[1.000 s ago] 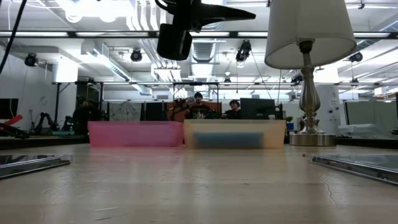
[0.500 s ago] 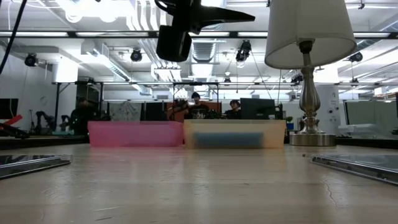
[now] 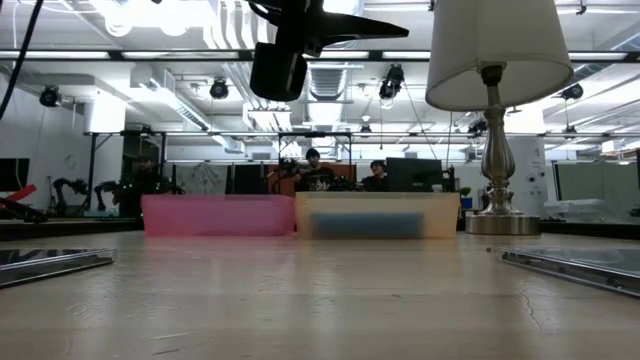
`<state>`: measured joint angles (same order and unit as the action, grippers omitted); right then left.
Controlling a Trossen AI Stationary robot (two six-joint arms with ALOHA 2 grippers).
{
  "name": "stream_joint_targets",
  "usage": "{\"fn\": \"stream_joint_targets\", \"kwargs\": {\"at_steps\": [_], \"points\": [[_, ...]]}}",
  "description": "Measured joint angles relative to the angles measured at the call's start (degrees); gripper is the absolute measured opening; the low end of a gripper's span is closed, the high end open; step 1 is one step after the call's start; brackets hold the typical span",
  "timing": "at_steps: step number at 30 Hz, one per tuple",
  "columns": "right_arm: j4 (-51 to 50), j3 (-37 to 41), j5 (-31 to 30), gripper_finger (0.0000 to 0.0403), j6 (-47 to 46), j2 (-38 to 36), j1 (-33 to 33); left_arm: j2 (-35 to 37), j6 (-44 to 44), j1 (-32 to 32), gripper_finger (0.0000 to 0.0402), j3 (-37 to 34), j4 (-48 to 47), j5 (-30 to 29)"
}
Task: Pick & place jewel cases by type
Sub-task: Put the right black CD case into the pink bin
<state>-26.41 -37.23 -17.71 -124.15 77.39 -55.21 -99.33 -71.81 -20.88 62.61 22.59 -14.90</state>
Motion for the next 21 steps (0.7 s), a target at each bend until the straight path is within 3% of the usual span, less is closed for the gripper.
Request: {"fn": "stream_joint_targets", "kwargs": {"at_steps": [21], "points": [[6.11, -1.34, 2.64, 0.0235, 0.70, 8.69, 2.15, 0.00, -0.85, 0.00, 0.0174, 0.07, 0.24, 0.70]]}}
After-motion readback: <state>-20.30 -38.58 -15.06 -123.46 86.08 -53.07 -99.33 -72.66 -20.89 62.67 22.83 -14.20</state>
